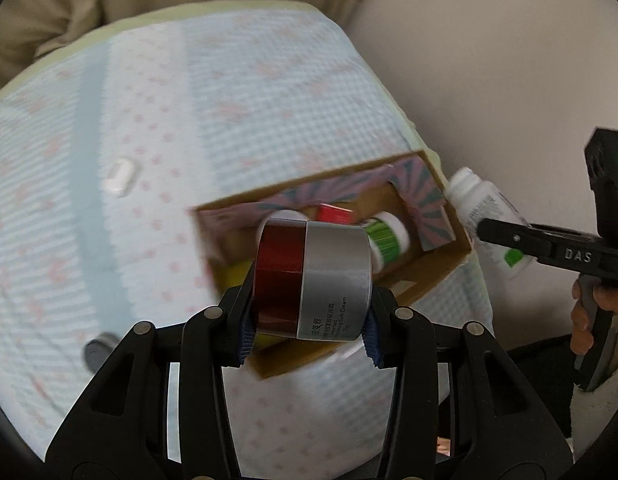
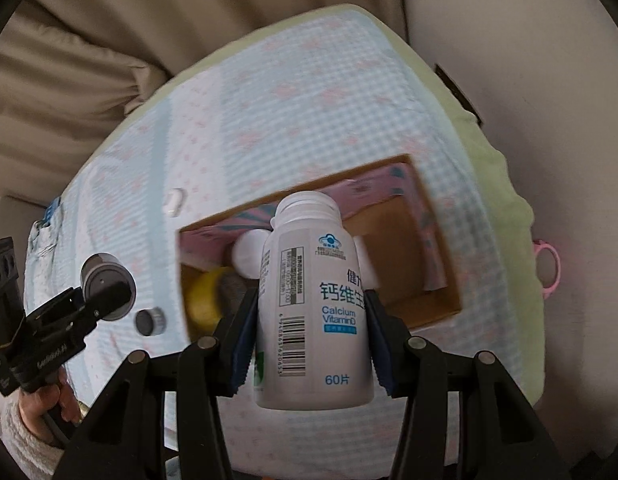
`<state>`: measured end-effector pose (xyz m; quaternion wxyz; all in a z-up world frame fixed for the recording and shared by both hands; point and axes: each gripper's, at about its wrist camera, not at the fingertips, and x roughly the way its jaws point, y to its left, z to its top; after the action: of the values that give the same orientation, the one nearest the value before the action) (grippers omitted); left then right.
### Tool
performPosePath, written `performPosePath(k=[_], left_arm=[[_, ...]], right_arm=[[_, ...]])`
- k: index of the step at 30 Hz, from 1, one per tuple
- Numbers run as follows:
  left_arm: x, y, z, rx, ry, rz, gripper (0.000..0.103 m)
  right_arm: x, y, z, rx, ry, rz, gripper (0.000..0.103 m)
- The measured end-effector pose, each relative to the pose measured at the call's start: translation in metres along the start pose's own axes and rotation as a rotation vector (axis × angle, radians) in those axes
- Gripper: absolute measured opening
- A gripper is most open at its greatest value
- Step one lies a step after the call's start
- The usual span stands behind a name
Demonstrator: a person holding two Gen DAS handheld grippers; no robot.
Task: Organize rigid objects
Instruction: 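Carry tin and vitamin bottle into the cardboard box and open both tools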
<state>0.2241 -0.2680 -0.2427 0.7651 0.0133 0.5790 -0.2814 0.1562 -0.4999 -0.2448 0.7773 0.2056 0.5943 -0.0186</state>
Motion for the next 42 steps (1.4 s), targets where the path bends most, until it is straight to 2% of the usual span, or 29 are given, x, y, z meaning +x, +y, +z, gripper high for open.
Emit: performPosePath(k=[6,13,24,25,26,27,28,29,35,42], left_arm=[[0.062,-0.031,0.015,0.036,0.082,-0.013,0.039],[0.125,-0.047,0.017,0.1,0.179,0.012,0.039],[0.149,-0.058,0.012,0.193,0.274,0.05,0.04],[0.148,-0.06,0.012,0.2,0.284,0.062,0.045],[0.144,-0.062,0.012,0.206,0.283,0.065,0.076],[0.138,-0.064,0.013,0.215,0.273,0.062,0.1],[0.132,-0.064,0.013,0.22,0.253,0.056,0.103],[0.125,-0.063,0.013,0.223,0.239,0.05,0.103],[0.11,-0.043,0.01,0.195,0.25,0.071,0.103],[0.092,-0.033,0.0,0.16,0.235,0.089,0.103]], right_arm=[[0.033,-0.042,0.017,0.034,0.043,0.013,0.046],[0.071,-0.054,0.031,-0.02,0.079,0.009,0.046],[0.101,-0.058,0.037,-0.098,0.1,0.006,0.047],[0.1,-0.058,0.037,-0.105,0.091,0.012,0.047],[0.098,-0.057,0.037,-0.111,0.08,0.022,0.048],[0.096,-0.056,0.036,-0.117,0.064,0.038,0.059],[0.092,-0.056,0.036,-0.116,0.049,0.04,0.086],[0.09,-0.054,0.036,-0.117,0.036,0.042,0.103],[0.071,-0.055,0.031,-0.114,-0.063,0.058,0.103],[0.073,-0.052,0.025,-0.095,-0.03,0.06,0.103]])
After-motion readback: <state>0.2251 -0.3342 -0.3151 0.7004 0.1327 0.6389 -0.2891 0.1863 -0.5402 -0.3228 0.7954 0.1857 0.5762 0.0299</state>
